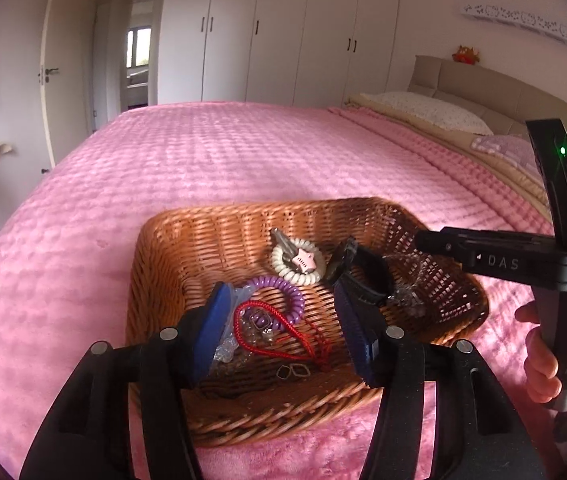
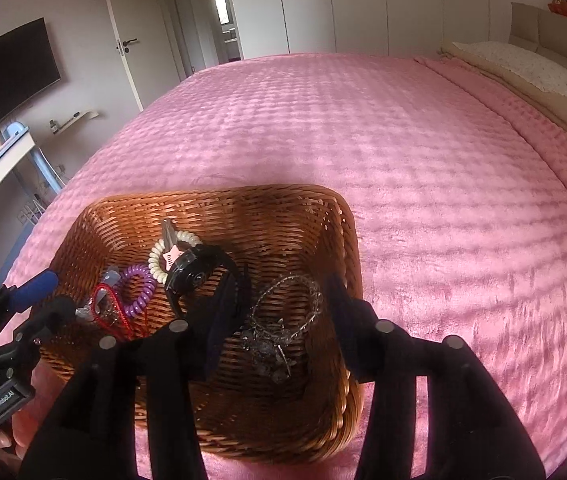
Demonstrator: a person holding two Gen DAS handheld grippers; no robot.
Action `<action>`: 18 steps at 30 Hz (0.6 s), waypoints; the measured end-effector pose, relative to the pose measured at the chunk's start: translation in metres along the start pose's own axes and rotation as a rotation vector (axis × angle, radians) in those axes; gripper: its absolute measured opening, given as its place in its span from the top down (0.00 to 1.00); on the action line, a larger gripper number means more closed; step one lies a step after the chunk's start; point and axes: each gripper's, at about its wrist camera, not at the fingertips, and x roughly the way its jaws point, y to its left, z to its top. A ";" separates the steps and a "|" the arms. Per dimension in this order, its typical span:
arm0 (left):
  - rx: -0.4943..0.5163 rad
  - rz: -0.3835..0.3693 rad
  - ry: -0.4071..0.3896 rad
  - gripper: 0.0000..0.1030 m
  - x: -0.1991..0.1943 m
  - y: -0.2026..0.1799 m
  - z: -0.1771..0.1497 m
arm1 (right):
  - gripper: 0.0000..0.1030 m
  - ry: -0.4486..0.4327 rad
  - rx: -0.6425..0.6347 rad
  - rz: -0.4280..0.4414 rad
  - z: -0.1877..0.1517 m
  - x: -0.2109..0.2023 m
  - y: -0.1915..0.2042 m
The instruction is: Organize jewelry
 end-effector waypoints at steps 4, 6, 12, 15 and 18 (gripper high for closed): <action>-0.008 -0.002 -0.053 0.40 -0.030 -0.003 0.002 | 0.57 -0.035 -0.014 0.033 -0.005 -0.029 0.007; -0.015 -0.005 -0.078 0.39 -0.047 -0.005 0.002 | 0.57 -0.058 -0.034 0.043 -0.011 -0.047 0.015; -0.014 0.004 -0.158 0.28 -0.102 -0.015 -0.003 | 0.54 -0.140 -0.066 0.073 -0.036 -0.101 0.035; 0.004 0.036 -0.199 0.23 -0.127 -0.025 -0.008 | 0.51 -0.190 -0.077 0.064 -0.052 -0.124 0.043; 0.011 0.070 -0.234 0.21 -0.147 -0.030 -0.014 | 0.50 -0.235 -0.088 0.057 -0.067 -0.142 0.049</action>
